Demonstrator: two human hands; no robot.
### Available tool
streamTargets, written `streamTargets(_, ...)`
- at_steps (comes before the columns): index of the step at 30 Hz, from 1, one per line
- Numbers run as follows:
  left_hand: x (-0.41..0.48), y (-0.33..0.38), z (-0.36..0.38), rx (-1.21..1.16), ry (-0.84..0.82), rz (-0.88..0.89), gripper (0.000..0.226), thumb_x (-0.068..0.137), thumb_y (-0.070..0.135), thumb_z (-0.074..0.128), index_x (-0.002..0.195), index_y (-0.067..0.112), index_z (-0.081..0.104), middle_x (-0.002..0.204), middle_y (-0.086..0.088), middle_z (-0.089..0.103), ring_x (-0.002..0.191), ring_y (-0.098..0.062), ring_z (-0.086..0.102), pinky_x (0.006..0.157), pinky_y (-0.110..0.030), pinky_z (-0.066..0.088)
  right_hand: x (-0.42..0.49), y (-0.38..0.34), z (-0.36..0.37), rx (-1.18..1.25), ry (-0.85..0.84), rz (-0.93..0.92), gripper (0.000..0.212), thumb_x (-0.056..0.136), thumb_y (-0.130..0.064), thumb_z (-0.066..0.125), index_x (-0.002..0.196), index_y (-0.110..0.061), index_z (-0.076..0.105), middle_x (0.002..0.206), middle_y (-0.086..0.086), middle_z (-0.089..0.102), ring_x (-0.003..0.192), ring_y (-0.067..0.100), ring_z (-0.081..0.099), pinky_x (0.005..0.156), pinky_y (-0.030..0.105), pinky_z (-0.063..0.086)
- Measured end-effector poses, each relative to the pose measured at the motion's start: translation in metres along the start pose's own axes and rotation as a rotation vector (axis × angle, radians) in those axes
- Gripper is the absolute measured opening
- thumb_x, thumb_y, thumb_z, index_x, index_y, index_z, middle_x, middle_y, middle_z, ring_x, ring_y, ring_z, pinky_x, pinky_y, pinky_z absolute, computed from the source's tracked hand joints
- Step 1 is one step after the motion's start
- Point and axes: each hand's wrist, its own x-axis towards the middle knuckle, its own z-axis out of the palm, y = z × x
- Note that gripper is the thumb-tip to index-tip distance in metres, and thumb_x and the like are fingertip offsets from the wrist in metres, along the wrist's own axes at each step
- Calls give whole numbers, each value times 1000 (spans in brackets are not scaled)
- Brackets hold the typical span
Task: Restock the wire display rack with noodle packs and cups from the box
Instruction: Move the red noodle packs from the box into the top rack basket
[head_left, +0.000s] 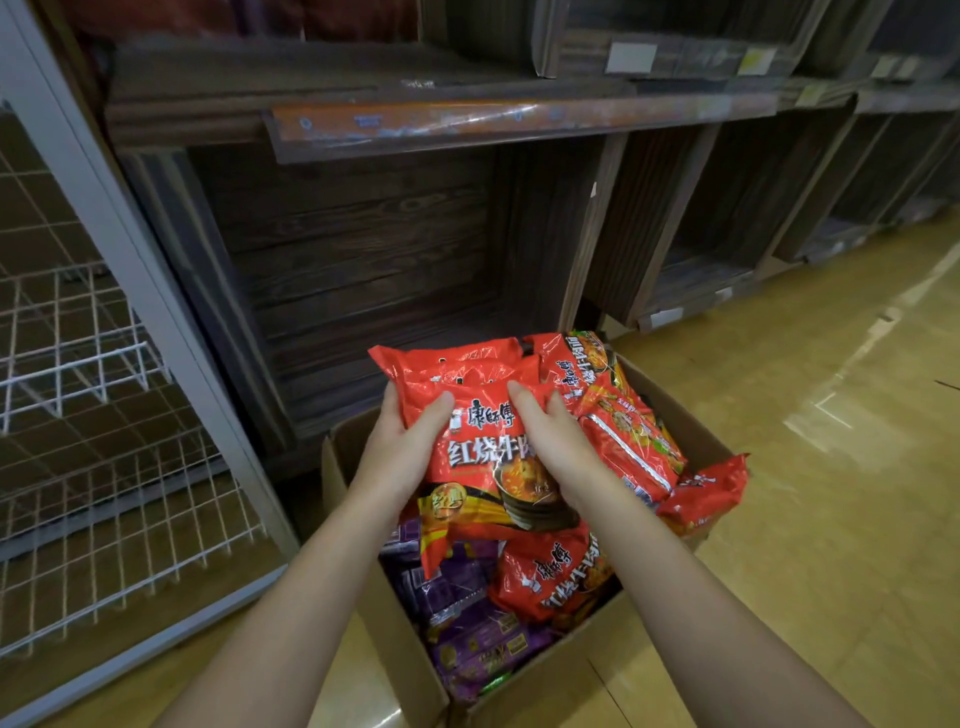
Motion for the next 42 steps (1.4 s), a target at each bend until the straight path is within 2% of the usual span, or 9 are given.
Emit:
streamTargets(3, 6, -4, -1, -57, -15, -19, 44, 92, 39, 61, 133, 33, 47, 110, -1, 71, 93, -21, 71, 87, -40, 56, 0, 1, -3, 48, -51, 13, 81, 82, -72, 54, 148, -31, 31, 135, -5, 56, 121, 22, 56, 107, 41, 41)
streamTargets(5, 6, -4, 4, -46, 9, 10, 40, 94, 42, 56, 133, 33, 46, 109, 2, 70, 93, -19, 70, 83, -36, 56, 2, 1, -4, 90, -15, -25, 60, 83, -68, 56, 133, -37, 40, 120, -9, 61, 112, 19, 60, 104, 44, 46)
streamTargets(8, 4, 3, 13, 44, 92, 65, 37, 97, 52, 44, 128, 33, 43, 99, 14, 63, 87, -6, 63, 71, -22, 48, 3, -5, -6, 105, 59, -82, 38, 89, -61, 54, 117, -44, 33, 109, -15, 57, 109, 15, 57, 103, 39, 45)
streamTargets(13, -4, 65, 19, 136, 100, 63, 48, 95, 64, 29, 127, 32, 45, 99, 15, 63, 85, -1, 60, 69, -20, 44, -18, -57, -21, 130, 118, -59, 25, 90, -61, 51, 106, -44, 44, 118, -7, 64, 109, 17, 63, 102, 44, 48)
streamTargets(20, -44, 224, 14, 141, 71, 67, 48, 92, 68, 31, 126, 37, 45, 103, 12, 67, 91, -7, 66, 82, -30, 52, -76, -204, -54, 195, 152, -67, 43, 88, -64, 52, 123, -38, 48, 115, -7, 68, 103, 15, 67, 96, 45, 53)
streamTargets(24, -83, 328, 5, 122, 104, 72, 41, 94, 65, 30, 122, 39, 44, 99, 15, 67, 87, -2, 66, 71, -22, 48, -118, -303, -75, 176, 137, -102, 44, 89, -63, 52, 125, -37, 48, 113, -9, 68, 102, 14, 67, 96, 45, 53)
streamTargets(31, -166, 478, -22, 97, 223, 133, 48, 94, 65, 29, 127, 33, 45, 100, 13, 66, 89, -5, 66, 76, -26, 51, -207, -455, -95, 155, -21, -168, 54, 90, -62, 50, 135, -33, 41, 113, -7, 68, 98, 13, 69, 92, 42, 56)
streamTargets(38, -236, 581, -82, 43, 324, 249, 50, 94, 65, 29, 128, 33, 46, 102, 9, 69, 88, -7, 69, 80, -31, 55, -276, -571, -66, 156, -153, -288, 44, 90, -61, 52, 125, -37, 42, 112, -6, 68, 96, 13, 70, 90, 42, 57)
streamTargets(42, -261, 618, -139, -14, 404, 273, 40, 96, 62, 32, 121, 35, 46, 97, 8, 70, 82, -7, 71, 73, -27, 55, -300, -617, -17, 152, -249, -365, 49, 87, -64, 53, 126, -36, 44, 110, -7, 70, 95, 13, 71, 90, 44, 57)
